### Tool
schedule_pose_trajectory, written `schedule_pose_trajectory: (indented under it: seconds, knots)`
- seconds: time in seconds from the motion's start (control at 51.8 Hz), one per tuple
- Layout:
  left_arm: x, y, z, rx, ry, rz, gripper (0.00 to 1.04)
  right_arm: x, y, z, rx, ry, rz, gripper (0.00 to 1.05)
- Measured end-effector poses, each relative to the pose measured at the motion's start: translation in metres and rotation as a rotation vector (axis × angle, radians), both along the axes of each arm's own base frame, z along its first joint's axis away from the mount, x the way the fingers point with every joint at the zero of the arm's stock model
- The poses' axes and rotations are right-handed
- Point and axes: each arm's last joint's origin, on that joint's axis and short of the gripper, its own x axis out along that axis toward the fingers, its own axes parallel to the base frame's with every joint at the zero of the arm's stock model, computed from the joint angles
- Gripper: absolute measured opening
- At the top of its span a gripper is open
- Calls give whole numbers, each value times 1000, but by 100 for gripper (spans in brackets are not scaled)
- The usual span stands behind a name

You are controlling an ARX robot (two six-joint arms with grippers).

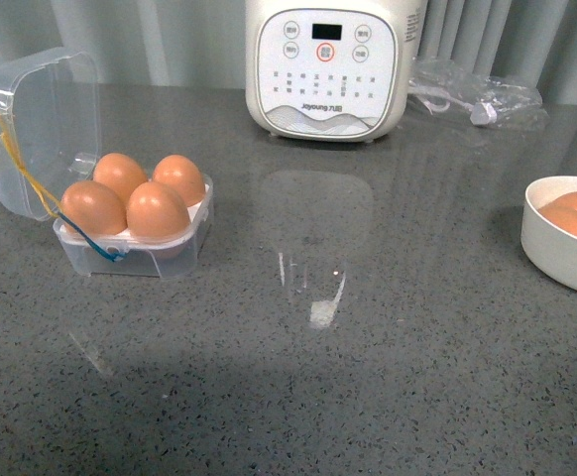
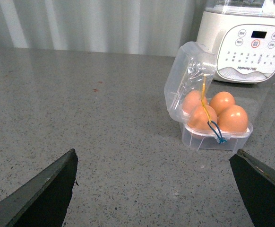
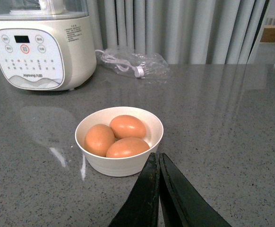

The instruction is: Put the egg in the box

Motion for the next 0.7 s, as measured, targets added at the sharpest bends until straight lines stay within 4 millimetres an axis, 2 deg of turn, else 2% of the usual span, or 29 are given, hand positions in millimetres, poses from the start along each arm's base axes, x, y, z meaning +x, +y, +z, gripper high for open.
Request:
schedule_pose_trajectory:
  seconds: [0.695]
  knots:
    - [0, 0, 0, 0, 0, 0, 98, -17, 0, 1, 0, -6, 0, 3]
